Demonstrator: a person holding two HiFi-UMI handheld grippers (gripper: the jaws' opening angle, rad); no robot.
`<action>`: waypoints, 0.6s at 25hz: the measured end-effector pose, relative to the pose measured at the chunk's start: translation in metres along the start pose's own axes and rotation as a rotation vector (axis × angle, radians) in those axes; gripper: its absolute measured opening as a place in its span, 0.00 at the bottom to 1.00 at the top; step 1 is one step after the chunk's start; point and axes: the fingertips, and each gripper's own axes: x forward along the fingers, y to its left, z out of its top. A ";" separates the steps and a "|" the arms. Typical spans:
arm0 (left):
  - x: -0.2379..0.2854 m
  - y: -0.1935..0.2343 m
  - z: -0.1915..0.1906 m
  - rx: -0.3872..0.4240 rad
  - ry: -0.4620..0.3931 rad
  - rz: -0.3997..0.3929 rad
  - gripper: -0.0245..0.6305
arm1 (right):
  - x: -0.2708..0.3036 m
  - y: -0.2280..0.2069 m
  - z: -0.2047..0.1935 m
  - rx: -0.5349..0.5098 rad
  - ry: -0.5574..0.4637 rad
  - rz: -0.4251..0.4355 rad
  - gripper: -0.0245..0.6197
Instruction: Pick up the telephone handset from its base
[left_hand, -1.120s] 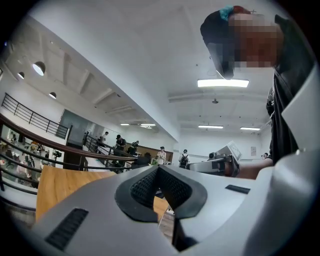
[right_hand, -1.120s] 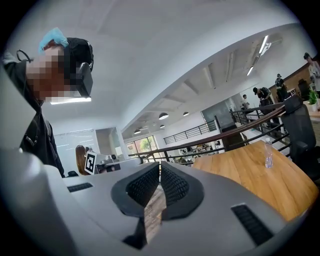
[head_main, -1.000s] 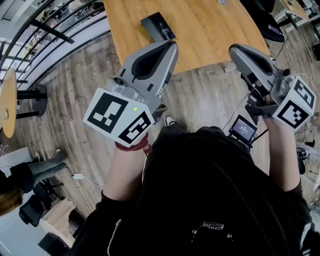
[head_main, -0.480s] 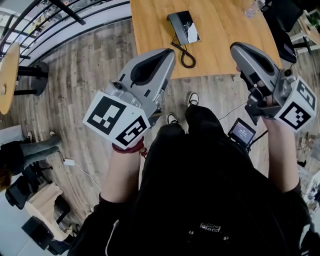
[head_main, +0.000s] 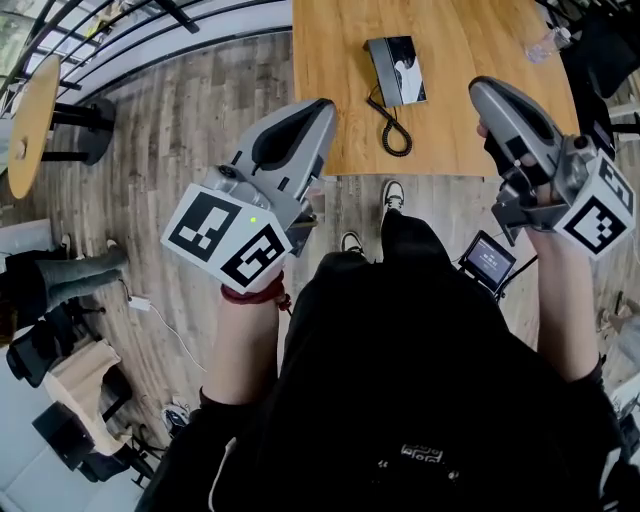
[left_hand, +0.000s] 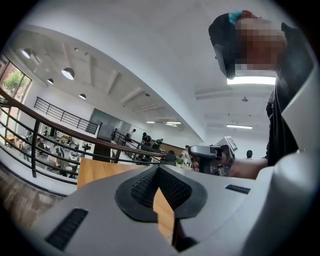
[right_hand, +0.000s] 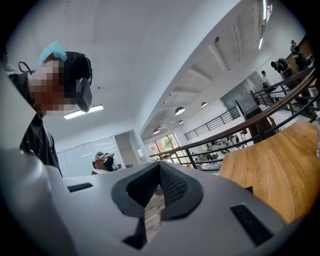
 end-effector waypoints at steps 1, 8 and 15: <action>0.007 0.000 0.004 0.001 -0.001 -0.007 0.04 | 0.002 -0.001 0.006 0.001 -0.009 0.009 0.06; 0.078 -0.012 0.031 0.009 -0.020 -0.087 0.04 | -0.014 -0.051 0.032 0.006 0.015 -0.009 0.06; 0.122 -0.023 0.061 0.049 -0.033 -0.092 0.04 | -0.025 -0.094 0.056 0.012 0.019 0.004 0.06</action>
